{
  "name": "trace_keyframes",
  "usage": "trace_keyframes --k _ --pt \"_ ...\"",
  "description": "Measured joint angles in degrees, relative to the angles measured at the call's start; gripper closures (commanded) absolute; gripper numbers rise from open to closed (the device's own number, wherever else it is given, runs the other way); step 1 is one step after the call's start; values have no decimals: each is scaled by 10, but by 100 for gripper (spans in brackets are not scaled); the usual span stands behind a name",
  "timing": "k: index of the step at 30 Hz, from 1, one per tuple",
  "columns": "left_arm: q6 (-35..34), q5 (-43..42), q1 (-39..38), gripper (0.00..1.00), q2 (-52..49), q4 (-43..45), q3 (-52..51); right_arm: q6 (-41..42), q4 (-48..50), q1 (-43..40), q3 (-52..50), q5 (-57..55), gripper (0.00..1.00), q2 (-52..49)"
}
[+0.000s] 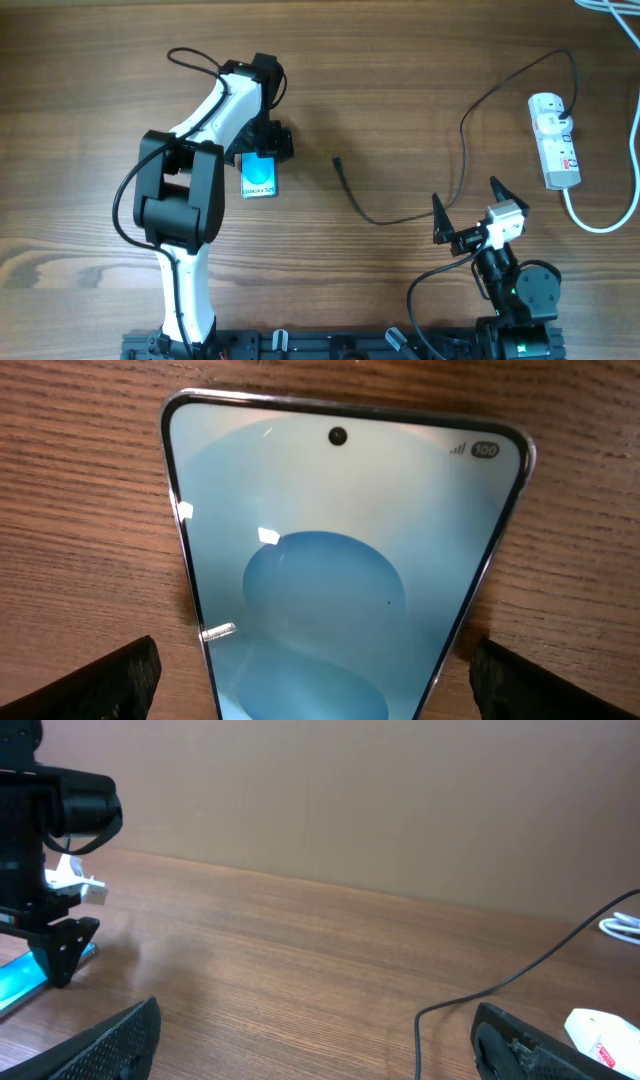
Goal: Plug charger to phone and switch on socket
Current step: 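Lift the phone with the left gripper and tilt it upright, then move the right gripper toward the phone held by the left gripper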
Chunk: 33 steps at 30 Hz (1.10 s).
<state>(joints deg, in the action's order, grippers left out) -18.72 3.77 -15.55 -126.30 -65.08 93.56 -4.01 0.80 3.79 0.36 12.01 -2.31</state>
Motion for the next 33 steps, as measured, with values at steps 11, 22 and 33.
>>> trace_keyframes --k 11,22,33 --pt "0 -24 3 0 14 35 -25 0 0 0 0 0 0 0" --pt "0 -30 3 9 27 60 -51 54 130 0 1 116 0 0" --pt "2 -45 3 0 28 69 -56 83 -235 -1 486 171 0 -326"
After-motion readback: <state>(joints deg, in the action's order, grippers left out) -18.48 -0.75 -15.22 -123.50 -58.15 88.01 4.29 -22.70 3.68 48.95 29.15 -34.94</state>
